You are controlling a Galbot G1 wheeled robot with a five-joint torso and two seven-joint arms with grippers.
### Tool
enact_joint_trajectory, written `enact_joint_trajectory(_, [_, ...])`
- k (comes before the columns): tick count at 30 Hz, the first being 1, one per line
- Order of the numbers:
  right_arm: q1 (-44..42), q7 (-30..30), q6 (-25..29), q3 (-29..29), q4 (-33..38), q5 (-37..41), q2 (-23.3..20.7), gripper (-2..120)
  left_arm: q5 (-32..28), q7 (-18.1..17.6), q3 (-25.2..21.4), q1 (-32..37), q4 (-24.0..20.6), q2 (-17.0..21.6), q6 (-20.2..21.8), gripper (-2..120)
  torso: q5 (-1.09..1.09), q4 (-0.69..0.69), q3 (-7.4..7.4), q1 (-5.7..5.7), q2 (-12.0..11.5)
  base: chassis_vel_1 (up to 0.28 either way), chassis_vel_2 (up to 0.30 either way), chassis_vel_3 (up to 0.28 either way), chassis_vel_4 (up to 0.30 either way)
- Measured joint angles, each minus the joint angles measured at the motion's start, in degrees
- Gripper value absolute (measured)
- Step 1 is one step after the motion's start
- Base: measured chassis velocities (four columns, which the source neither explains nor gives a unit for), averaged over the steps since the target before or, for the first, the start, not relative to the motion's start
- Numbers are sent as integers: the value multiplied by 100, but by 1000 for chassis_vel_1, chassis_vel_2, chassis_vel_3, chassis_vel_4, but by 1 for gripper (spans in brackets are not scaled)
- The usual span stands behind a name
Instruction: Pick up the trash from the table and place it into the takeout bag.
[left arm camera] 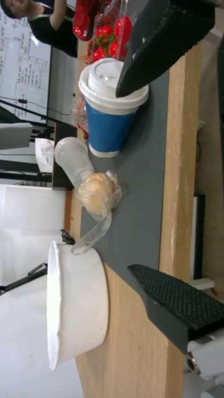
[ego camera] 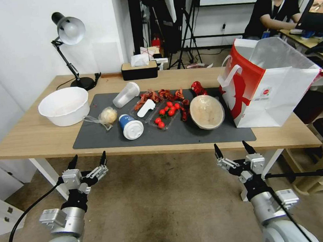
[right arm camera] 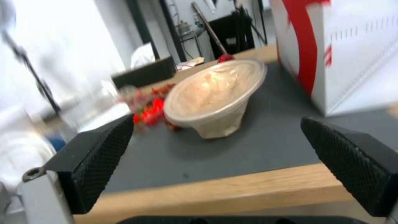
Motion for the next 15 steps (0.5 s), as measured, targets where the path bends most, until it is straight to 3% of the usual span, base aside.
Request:
enact_joint_trajectory(8, [965,1168,-788,-135,-139,2384,-171,100,7,37,9,-21,-9,-30,-7,100,0,0,1,0,0,0,0,0,0])
enact_joint_trajectory(14, [1272,1643,-996,-210,-294,2914,-216,100,23,35,67,-112,27,35,11,100,0,2,1,0,0,0,0,0,0])
enact_joint_trajectory(15, [1383,1892,-1058,-200,-380,3109,-218,100,23,33,127,-196,69,119,52,100,-1,-4,0,0,0,0,0,0,0])
